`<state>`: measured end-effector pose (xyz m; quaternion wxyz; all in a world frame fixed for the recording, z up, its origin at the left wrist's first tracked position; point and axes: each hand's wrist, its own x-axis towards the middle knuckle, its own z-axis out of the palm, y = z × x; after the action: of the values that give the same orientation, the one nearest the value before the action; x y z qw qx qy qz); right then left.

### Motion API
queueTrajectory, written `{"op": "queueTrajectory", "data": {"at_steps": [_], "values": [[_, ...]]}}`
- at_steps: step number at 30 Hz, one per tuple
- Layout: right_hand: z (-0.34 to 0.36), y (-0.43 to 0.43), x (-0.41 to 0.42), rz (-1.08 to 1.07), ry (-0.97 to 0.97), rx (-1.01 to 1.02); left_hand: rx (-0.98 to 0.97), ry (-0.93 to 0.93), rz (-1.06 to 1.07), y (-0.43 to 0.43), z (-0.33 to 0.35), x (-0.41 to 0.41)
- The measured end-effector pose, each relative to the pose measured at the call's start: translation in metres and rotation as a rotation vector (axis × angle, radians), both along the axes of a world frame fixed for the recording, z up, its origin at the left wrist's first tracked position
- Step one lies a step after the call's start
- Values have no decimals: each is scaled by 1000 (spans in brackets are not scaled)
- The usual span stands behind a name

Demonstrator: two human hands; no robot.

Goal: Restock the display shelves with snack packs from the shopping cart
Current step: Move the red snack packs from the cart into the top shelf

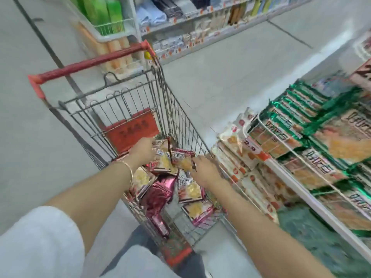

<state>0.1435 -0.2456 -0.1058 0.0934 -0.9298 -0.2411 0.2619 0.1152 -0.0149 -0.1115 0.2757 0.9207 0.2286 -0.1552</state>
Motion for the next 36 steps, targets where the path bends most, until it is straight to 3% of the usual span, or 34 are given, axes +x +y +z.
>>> {"op": "queueTrajectory", "data": {"at_steps": [8, 11, 14, 17, 23, 30, 33, 36], "values": [[-69, 34, -7, -238, 311, -24, -133, 186, 108, 53, -68, 23], [-89, 44, -11, -319, 304, 36, -167, 243, 199, 61, -96, 34], [-105, 46, -8, -381, 210, 67, -148, 366, 136, 55, -120, 46], [-116, 40, -6, -431, 186, 58, -192, 457, 251, 43, -150, 55], [-121, 25, -6, -462, 297, 14, -380, 429, 629, 21, -182, 67], [-121, 46, 11, -461, 303, 19, -558, 455, 594, 29, -184, 59], [-119, 55, 16, -481, 297, 27, -538, 481, 525, 23, -177, 63], [-118, 54, 17, -479, 299, 11, -499, 384, 567, 7, -171, 65]]}}
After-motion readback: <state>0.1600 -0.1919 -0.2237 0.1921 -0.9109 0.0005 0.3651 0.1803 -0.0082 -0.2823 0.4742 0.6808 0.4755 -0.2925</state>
